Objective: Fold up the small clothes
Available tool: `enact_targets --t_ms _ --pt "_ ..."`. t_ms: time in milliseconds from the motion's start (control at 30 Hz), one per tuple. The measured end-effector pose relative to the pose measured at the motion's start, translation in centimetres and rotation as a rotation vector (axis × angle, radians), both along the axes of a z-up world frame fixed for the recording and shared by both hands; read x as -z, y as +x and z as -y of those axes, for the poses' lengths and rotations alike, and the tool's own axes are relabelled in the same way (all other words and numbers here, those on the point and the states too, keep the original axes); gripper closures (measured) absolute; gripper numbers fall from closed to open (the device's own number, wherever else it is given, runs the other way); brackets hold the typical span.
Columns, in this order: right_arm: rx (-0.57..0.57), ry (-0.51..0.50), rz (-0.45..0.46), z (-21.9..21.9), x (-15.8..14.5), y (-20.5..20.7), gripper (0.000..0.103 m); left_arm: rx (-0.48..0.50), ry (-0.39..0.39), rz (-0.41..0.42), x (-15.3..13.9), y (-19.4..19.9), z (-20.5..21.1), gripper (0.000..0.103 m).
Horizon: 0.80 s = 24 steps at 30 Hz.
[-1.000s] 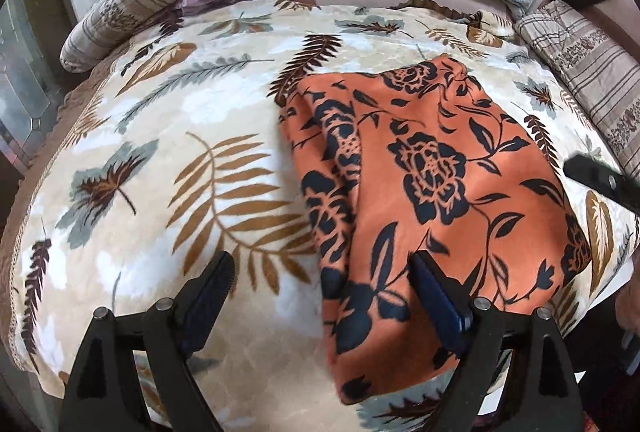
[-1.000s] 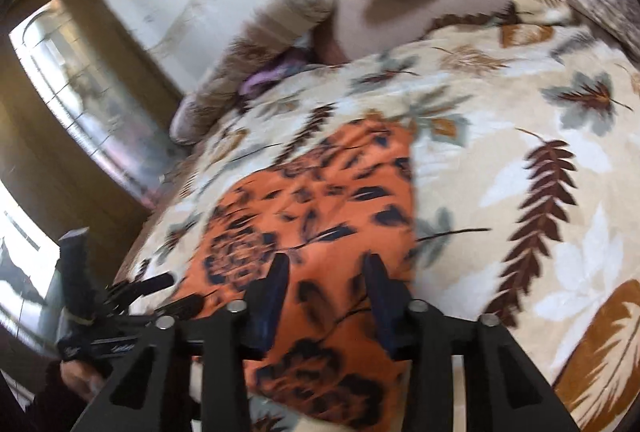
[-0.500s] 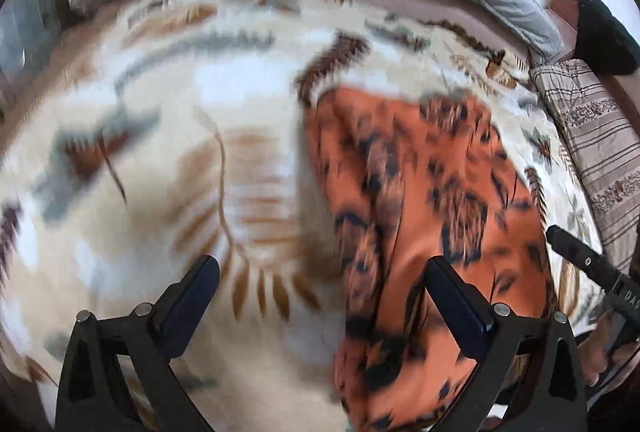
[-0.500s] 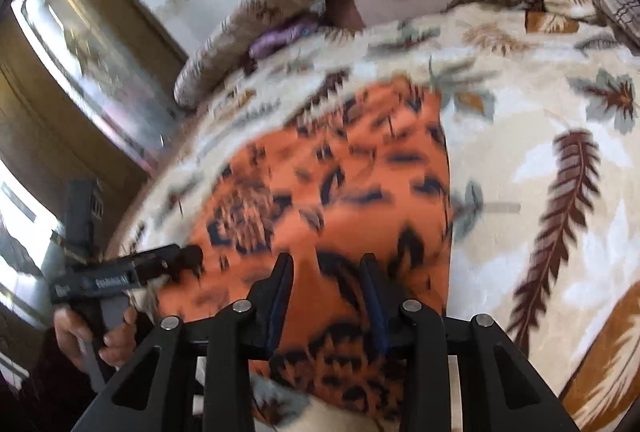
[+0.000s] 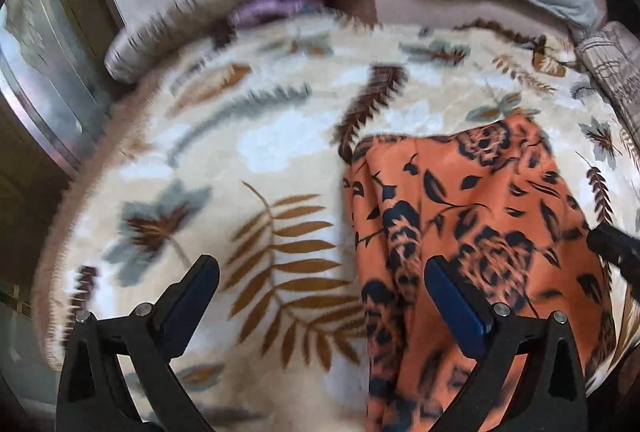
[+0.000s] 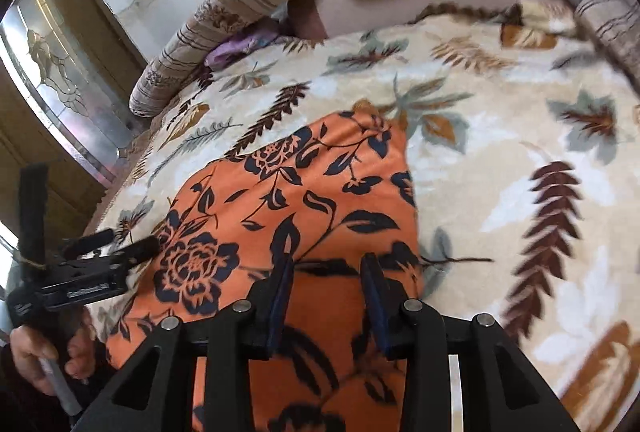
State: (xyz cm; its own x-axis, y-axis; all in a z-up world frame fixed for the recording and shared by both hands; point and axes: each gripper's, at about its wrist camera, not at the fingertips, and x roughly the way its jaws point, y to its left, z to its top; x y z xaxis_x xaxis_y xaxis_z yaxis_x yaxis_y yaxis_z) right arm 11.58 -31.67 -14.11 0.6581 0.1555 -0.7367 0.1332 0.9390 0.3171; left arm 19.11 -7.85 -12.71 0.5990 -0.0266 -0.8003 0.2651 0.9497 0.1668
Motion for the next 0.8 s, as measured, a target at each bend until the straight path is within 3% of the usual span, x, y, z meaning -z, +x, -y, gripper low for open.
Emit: enact_targets --t_ms 100,167,267,567,800 --pt "0.017 -0.039 0.051 -0.6 -1.9 -2.2 0.063 0.021 0.044 0.132 -2.7 -4.2 0.6 0.0" --pt "0.03 -0.074 0.103 -1.2 -3.5 -4.4 0.043 0.032 0.054 0.199 -4.2 -6.7 0.7 0.0" --pt "0.044 -0.125 0.171 -2.4 -5.4 -8.5 0.039 0.031 0.053 0.261 -6.0 -9.7 0.8 0.0" --pt "0.044 -0.167 0.189 -5.4 -6.1 -15.2 0.039 -0.018 -0.036 0.223 -6.8 -14.2 -0.2 0.0" --pt "0.052 -0.16 0.203 -6.8 -6.4 -16.3 0.039 0.0 -0.062 0.207 -6.4 -16.5 -0.4 0.0"
